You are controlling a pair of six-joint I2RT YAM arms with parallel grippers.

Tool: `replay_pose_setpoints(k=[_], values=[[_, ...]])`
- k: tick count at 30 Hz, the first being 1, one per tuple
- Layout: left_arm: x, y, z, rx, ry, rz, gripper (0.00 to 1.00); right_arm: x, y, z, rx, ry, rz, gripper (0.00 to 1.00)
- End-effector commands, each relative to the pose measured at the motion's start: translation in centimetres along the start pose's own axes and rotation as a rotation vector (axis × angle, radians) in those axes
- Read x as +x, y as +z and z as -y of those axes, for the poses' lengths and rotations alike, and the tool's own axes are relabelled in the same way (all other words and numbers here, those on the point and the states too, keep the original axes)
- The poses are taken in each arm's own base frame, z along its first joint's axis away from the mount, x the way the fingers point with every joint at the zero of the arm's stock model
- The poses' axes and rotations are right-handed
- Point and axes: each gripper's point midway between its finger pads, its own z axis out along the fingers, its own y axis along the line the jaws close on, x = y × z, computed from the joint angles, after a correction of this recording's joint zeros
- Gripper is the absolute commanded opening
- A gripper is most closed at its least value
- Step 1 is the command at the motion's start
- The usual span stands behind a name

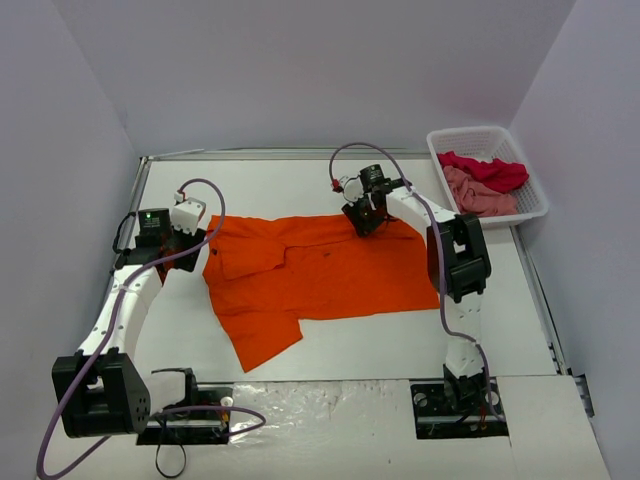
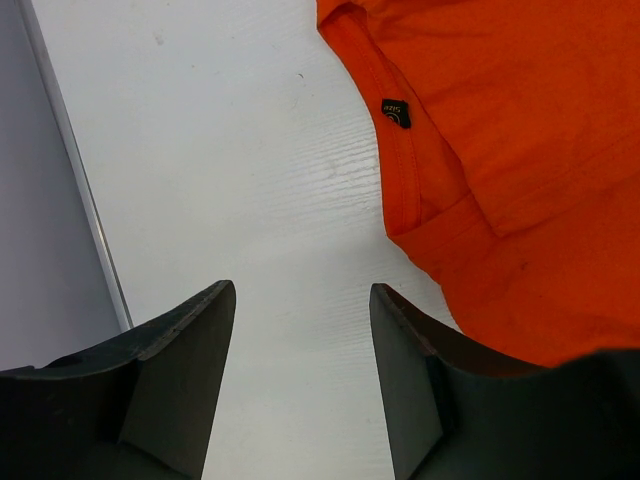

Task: Fold and stack the t-shirts
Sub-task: Fold the flattened tshirt in 1/3 of the way

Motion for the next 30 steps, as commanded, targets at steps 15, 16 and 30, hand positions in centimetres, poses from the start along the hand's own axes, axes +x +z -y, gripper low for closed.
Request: replay_pose_setpoints(k=[15,16,30], values=[[0.0,-0.1,0.2,-0.002,-0.008,0.000,0.55,-1.3,-2.1,-0.9,-0.029,-0.019,0.043,0.23],[-0.1,-0.1,0.2,-0.002,-0.010,0.004,0.55,-1.3,-2.5,-1.0,-0.032,-0.022,0.049,0.22],[-0.1,-0.1,0.2,-0.001,-0.010,0.004,0.55,-1.9,-3.2,-2.5,-0.104,-0.049,0.088,0.22]])
